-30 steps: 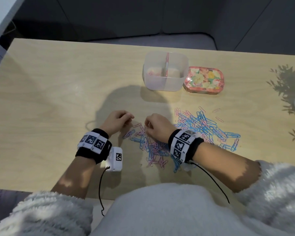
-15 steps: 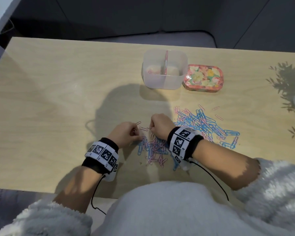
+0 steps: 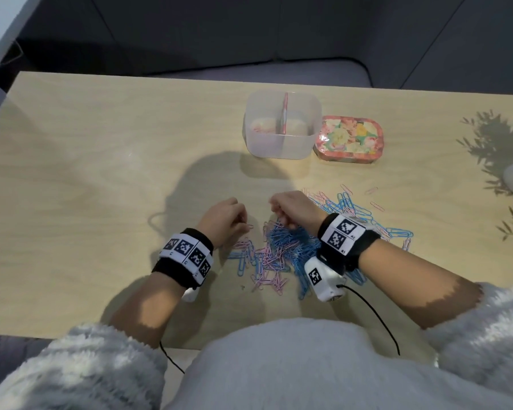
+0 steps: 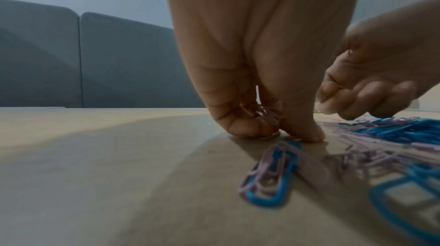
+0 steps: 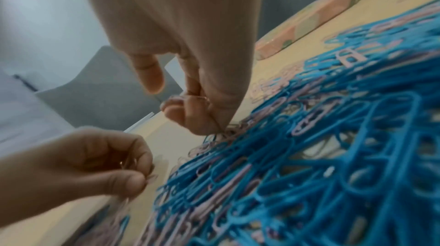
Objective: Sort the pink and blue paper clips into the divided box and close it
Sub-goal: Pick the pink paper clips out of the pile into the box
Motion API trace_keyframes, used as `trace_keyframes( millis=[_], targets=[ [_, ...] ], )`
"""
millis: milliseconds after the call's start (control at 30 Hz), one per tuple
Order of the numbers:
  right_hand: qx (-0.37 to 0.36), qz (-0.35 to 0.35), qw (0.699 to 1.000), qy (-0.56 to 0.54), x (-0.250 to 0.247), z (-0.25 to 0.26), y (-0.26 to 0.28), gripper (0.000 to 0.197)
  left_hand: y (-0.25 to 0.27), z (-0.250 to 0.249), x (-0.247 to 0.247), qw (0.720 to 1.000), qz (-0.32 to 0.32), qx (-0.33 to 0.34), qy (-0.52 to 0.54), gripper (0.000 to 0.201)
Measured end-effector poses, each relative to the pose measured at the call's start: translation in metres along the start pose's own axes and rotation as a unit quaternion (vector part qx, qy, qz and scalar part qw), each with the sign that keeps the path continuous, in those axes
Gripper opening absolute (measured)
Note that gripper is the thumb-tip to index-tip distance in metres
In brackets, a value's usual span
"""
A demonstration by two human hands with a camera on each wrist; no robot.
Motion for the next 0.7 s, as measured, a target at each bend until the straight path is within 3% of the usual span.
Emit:
trace_keyframes(
  millis=[67,167,233,333,433,500,533,600,700],
  targets=[
    [-0.058,0.001,0.981,0.183,0.008,0.005,0.001,0.025,0.001,0.004,0.000,1.000,-0.008,-0.011,0.016,0.023],
    [-0.093,-0.039,0.903,0.417,0.015,0.010,0.007,0.034,0.003,0.020,-0.007,0.995,-0.038,-0.054,0.070,0.019],
    [-0.094,-0.033,0.893,0.439,0.021,0.006,0.007,0.039,0.004,0.035,-0.014,0.985,-0.062,-0.089,0.135,0.016],
    [-0.080,-0.015,0.914,0.398,0.030,0.001,0.006,0.025,0.004,0.050,-0.022,0.957,-0.068,-0.129,0.252,0.011],
    [-0.065,-0.002,0.913,0.403,0.035,0.000,0.005,0.021,0.004,0.057,-0.014,0.890,-0.013,-0.212,0.402,0.020],
    [-0.072,0.003,0.904,0.421,0.038,0.002,0.006,0.030,0.005,0.058,-0.012,0.854,-0.006,-0.251,0.456,0.029],
    [-0.076,0.004,0.896,0.437,0.038,0.003,0.006,0.036,0.005,0.057,-0.013,0.855,-0.011,-0.256,0.450,0.029],
    [-0.084,0.009,0.885,0.458,0.039,0.005,0.007,0.040,0.004,0.051,-0.015,0.896,-0.015,-0.230,0.381,0.027],
    [-0.096,0.031,0.913,0.396,0.029,0.012,0.003,0.027,0.002,0.037,-0.014,0.959,-0.025,-0.142,0.242,0.020]
  ],
)
Point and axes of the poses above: each hand's wrist, its own y-axis away from the middle knuckle, its own x-axis out of the palm, z = x × y, the point moved 7 cm from there along -y, towards the middle knuckle, and after that the axes turned 5 degrees about -x, right-handed, at the moved point
